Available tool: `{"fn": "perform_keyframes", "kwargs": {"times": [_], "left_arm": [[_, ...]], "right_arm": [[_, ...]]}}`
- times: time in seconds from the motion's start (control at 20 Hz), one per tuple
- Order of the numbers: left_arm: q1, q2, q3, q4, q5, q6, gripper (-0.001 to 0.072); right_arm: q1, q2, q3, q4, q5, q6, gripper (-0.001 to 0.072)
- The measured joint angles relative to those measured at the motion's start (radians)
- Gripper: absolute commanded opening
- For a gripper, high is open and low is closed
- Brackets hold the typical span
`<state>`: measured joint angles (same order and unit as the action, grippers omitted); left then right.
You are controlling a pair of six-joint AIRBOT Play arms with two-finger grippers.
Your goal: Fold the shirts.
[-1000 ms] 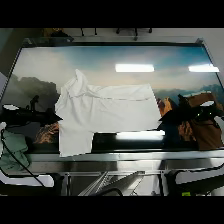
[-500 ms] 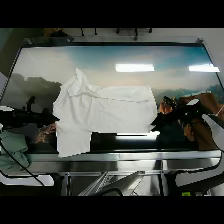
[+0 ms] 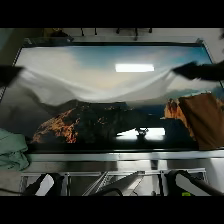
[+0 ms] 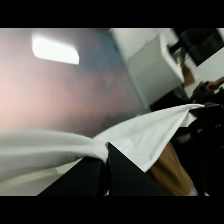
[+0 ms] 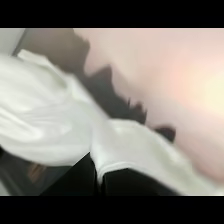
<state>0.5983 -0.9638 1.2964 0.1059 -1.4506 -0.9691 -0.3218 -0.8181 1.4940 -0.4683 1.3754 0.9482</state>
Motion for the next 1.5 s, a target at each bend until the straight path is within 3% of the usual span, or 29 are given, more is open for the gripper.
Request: {"fn": "perform_keyframes", "kwargs": {"times": [0.25,0.35,0.5,0.7,0.95,1.2,1.5], "left_arm": [[0.207,0.239,0.259,-0.153,0.147,-0.028,0.0016],[0.215,0.244,0.345,-0.068,0.175,-0.079,0.0016],[0.133,0.182,0.417,0.175,0.148,-0.143,0.0016],[-0.123,0.023,0.338,0.412,0.148,-0.156,0.0016],[-0.406,-0.294,0.188,0.741,0.315,-0.165,0.0016],[-0.484,-0.645,0.245,0.856,0.439,-0.179,0.0016],[-0.491,-0.904,0.513,0.893,0.407,-0.229,0.0015]], "right_arm": [[-0.09,0.169,0.268,-0.005,-0.144,0.049,0.002],[-0.111,0.196,0.312,-0.041,-0.187,0.074,0.0019],[-0.125,0.16,0.321,-0.084,-0.159,0.134,0.0017],[-0.113,0.028,0.177,-0.05,-0.108,0.151,0.0017],[-0.055,-0.233,-0.06,-0.028,-0.183,0.074,0.0017],[-0.019,-0.562,-0.087,0.034,-0.319,0.003,0.0017],[-0.013,-0.802,0.072,0.107,-0.369,-0.042,0.0017]]}}
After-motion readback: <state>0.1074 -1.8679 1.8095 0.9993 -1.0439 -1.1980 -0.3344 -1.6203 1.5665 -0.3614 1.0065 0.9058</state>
